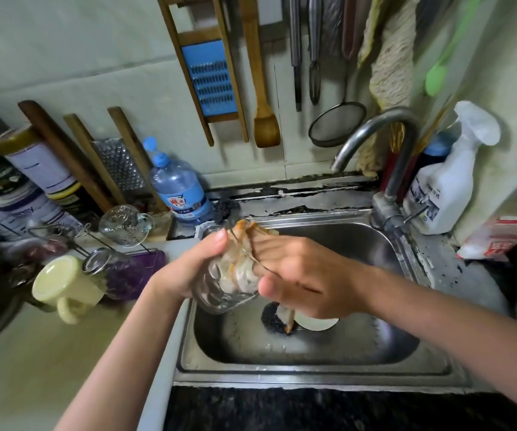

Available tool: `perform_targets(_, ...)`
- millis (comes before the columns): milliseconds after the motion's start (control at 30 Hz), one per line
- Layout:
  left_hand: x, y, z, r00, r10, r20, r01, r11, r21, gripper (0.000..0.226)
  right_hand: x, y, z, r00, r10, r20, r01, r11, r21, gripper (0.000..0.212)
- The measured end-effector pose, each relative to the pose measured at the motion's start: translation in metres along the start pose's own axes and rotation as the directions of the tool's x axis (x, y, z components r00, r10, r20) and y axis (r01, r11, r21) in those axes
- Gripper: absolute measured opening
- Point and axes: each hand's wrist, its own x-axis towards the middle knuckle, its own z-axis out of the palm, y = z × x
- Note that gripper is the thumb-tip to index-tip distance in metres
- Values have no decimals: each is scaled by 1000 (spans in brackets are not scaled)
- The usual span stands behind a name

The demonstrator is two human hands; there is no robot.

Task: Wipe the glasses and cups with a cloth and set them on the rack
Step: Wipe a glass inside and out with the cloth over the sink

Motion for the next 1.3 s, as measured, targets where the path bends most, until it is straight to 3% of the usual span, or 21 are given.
perform_targets(67,0,5,-5,994,-62,86,62,998,-1,47,2,-3,2,995,-20,95,25,998,-54,61)
perform_targets(100,-2,10,-9,993,-116,12,115,990,76,49,4,-5,2,988,-16,153,33,993,-112,63)
perform_targets(167,-4,23,-14,971,-169,-168,207,948,244,80,8,-6,0,979,-14,204,54,980,-190,64)
perform_targets(233,-3,35,-15,955,-191,-226,269,880,393,116,11,-9,-2,982,-23,190,54,985,-162,48)
perform_targets(300,-1,41,-15,957,-205,-207,278,856,436,110,14,-12,-6,973,32,230,-20,998,-55,43)
perform_targets(367,0,42,-18,958,-215,-188,276,867,415,83,13,-11,-8,947,110,302,-120,993,16,39)
perform_targets(433,0,36,-25,958,-223,-180,277,882,381,83,11,-9,-9,921,167,351,-217,970,109,23)
perform_targets(467,-1,32,-26,949,-243,-200,298,896,329,87,10,-7,-10,910,183,372,-272,941,203,14)
perform_targets(533,0,28,-28,945,-240,-220,287,933,217,74,6,-1,-15,901,207,382,-362,843,398,11)
perform_targets(633,0,29,-27,966,-232,-113,244,963,114,59,4,4,-24,923,244,299,-380,711,591,21)
perform_targets(733,4,28,-27,949,-239,-204,245,970,3,76,7,7,-17,941,328,80,-279,623,730,20)
perform_targets(833,9,19,-29,950,-166,-266,163,986,-33,75,10,14,-3,885,458,-85,-155,460,874,34)
perform_targets(900,13,13,-25,943,-85,-322,79,996,-32,68,11,10,6,834,524,-172,-74,415,907,32)
perform_targets(967,21,3,-12,888,2,-459,-44,996,-81,59,16,1,23,801,532,-274,-23,485,874,38)
perform_targets(1067,39,-13,6,741,152,-654,-239,970,-46,59,27,1,49,716,429,-551,-112,849,516,54)
perform_targets(1100,44,-16,12,684,189,-704,-272,962,-7,61,29,3,53,695,384,-608,-162,907,388,58)
perform_targets(1200,48,-15,16,600,264,-755,-385,923,17,64,32,6,50,723,237,-649,-148,971,189,56)
perform_targets(1233,49,-15,16,578,279,-767,-417,909,16,68,31,5,50,738,196,-646,-75,975,209,50)
perform_targets(1300,49,-14,22,520,283,-806,-417,907,50,74,29,2,45,728,273,-629,83,876,476,41)
